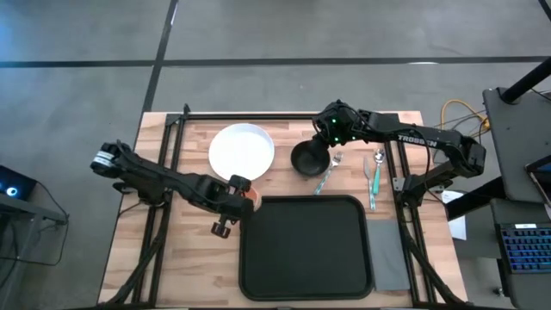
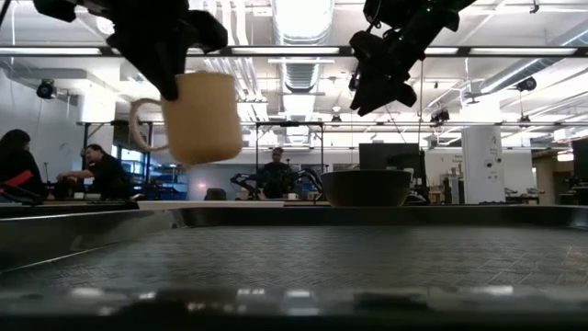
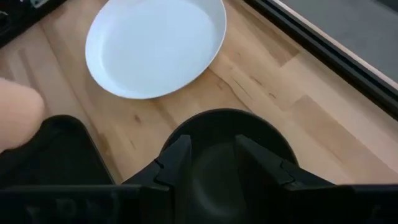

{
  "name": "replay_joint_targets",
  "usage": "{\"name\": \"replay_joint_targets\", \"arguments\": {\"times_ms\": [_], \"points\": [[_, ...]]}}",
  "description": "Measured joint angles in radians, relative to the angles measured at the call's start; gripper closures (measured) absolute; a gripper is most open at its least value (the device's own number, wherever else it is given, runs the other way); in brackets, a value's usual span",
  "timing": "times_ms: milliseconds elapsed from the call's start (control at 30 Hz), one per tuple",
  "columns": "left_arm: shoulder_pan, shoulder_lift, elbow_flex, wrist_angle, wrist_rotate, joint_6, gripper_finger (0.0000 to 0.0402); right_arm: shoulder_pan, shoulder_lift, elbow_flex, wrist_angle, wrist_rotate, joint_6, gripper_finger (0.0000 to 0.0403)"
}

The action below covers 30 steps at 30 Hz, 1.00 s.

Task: Set up tray
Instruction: Put the yellow cup to the top left of the black serving tray

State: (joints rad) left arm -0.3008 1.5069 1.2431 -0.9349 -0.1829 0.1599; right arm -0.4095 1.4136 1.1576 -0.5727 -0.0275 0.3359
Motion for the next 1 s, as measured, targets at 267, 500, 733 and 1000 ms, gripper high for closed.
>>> {"name": "replay_joint_targets", "arguments": {"times_ms": [267,500,733,1000], "points": [[-0.022,0.136,0.023,0.015,0.068,0.112,0.0402,0.006,-0.002,0.0,-0.001,0.0,-0.004,0.0303],[-0.031,0.199,0.082,0.053,0.068,0.127,0.04,0.006,-0.002,0.0,-0.01,0.0,-0.02,0.0312],[-0.035,0.216,0.079,0.086,0.105,0.106,0.0397,0.006,-0.002,0.0,-0.016,-0.001,-0.034,0.032],[-0.035,0.216,0.07,0.067,0.105,0.004,0.0396,0.006,-0.002,0.0,-0.016,-0.001,-0.049,0.0322]]}}
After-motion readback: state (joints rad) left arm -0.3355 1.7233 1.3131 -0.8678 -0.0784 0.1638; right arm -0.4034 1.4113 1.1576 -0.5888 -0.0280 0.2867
